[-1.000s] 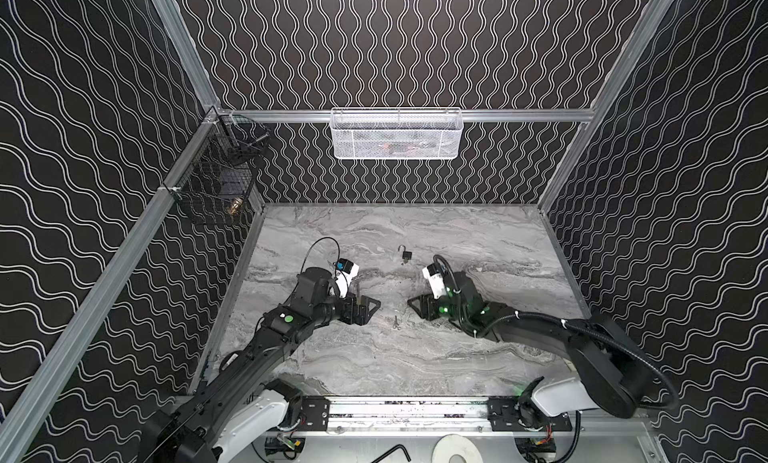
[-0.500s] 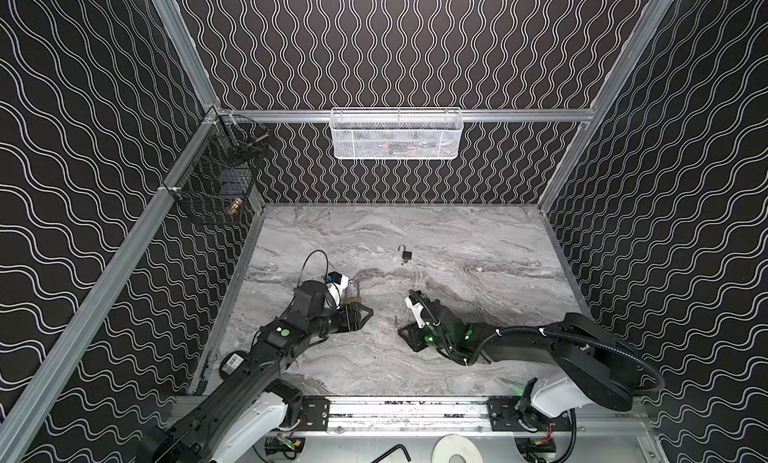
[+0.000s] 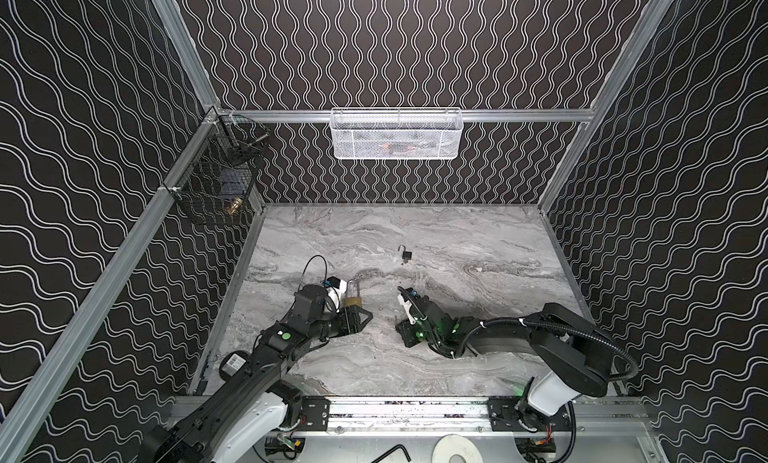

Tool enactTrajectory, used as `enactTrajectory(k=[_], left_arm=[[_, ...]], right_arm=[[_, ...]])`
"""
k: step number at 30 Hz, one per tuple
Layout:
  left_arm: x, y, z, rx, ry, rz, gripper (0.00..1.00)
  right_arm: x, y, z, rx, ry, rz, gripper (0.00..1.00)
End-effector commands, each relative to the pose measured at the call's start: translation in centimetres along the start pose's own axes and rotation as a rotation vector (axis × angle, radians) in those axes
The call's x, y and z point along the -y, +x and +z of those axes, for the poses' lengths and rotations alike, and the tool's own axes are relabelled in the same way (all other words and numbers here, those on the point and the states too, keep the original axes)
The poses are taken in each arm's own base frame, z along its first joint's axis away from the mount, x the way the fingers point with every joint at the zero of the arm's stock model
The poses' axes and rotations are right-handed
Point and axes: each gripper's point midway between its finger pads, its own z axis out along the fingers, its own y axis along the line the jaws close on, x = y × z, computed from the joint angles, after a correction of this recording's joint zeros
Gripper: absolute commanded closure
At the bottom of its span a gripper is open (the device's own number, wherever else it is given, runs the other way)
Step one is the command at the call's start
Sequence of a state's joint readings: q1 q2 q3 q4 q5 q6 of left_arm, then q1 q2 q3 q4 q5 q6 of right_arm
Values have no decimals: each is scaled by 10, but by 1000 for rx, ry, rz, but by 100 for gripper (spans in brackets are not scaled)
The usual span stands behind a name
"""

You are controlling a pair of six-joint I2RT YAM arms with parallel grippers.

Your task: Unlock with the key

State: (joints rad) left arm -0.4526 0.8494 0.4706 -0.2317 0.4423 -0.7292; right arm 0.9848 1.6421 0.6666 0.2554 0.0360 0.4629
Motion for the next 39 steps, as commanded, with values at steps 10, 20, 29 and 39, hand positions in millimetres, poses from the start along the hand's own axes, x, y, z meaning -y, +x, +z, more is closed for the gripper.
enactTrajectory(k=[10, 20, 29, 39], left_arm=[[5, -3, 19, -6, 81, -30, 36], [39, -21, 39, 57, 273, -1, 41], [58, -28, 36, 260, 136, 533, 41], [85, -16, 25, 556, 320, 988, 57]], right_arm=[[1, 2, -2, 7, 6, 2, 100], [-7, -31, -47, 153, -11, -128, 100], [-4, -70, -74, 122, 33, -126, 100], [-11, -89, -99, 157, 6, -125, 100]])
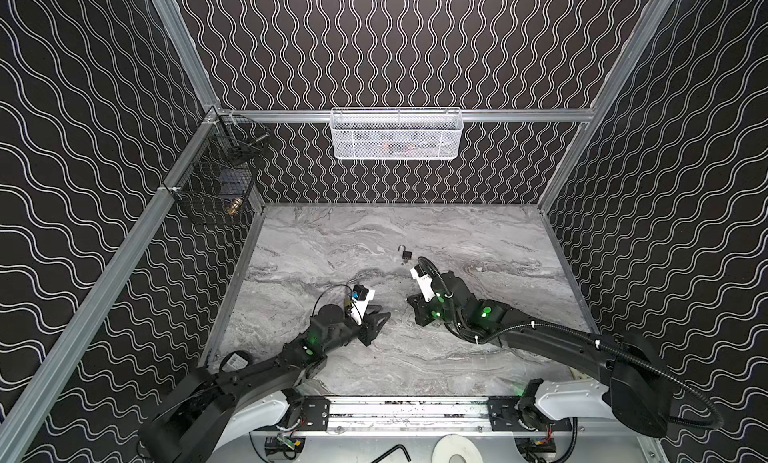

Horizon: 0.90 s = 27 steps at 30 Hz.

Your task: Unlock with the key

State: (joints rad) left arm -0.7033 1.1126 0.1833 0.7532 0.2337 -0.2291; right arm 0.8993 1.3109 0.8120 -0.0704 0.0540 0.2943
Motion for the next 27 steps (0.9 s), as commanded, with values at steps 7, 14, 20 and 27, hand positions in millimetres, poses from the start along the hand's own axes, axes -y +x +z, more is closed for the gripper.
enactTrajectory(k=[7, 14, 20, 27], left_arm=[[52, -48, 16, 314, 248, 400, 51], [43, -51, 46, 331, 212, 353, 51], [38, -46, 62, 297, 202, 334, 54], [38, -41, 65, 297, 218, 319, 68]], right_arm=[[-6, -8, -18, 16, -30, -11, 100], [-10, -14, -26, 38, -45, -9, 100], [-11, -17, -31, 53, -55, -4, 100], [-11, -22, -33, 64, -45, -15, 100]])
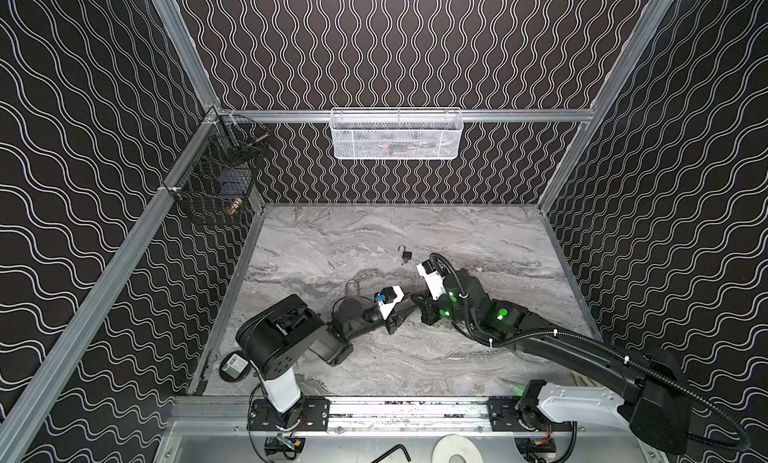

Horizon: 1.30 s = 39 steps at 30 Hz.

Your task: Unlock with the key

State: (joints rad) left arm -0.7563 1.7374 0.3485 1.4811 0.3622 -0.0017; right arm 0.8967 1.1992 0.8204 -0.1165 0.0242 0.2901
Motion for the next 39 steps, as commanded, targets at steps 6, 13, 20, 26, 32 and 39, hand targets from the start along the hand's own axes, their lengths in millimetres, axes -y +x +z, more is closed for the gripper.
enactTrajectory(k=[6, 13, 20, 26, 32, 39], left_arm=[[1, -14, 0, 54, 6, 18, 90], [-1, -10, 2, 48, 2, 1, 96], [1, -17, 1, 64, 12, 22, 100], [2, -19, -3, 61, 6, 72, 100], [6, -19, 0, -17, 44, 170, 100], [3, -25, 0, -149, 60, 339, 100]], right_arm=[[-2, -8, -4, 10, 5, -16, 100], [-1, -11, -8, 18, 14, -19, 100], [-1, -12, -13, 31, 15, -20, 100], [2, -12, -16, 39, 26, -7, 100], [4, -15, -27, 66, 32, 2, 100], [14, -17, -42, 112, 80, 32, 75]])
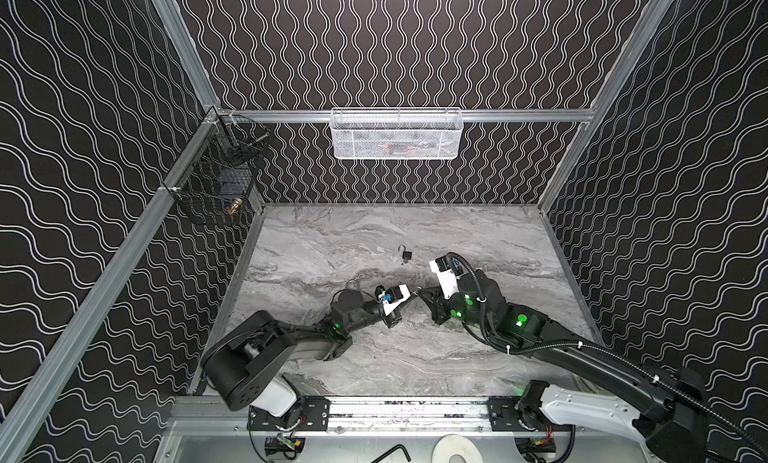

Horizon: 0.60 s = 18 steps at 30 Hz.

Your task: Unlock with the key

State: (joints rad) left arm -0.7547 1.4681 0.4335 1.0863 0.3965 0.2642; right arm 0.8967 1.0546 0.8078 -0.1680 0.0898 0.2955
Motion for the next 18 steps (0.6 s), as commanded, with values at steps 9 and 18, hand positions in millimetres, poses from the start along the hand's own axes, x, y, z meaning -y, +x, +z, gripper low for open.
enactTrajectory(k=[9, 18], left_arm=[[-10, 5, -19, -296, -36, 277, 100], [-9, -55, -37, -360, 27, 601, 100]], right_arm=[[32, -8, -40, 160, 73, 116, 24], [31, -25, -58, 220, -154, 255, 18]])
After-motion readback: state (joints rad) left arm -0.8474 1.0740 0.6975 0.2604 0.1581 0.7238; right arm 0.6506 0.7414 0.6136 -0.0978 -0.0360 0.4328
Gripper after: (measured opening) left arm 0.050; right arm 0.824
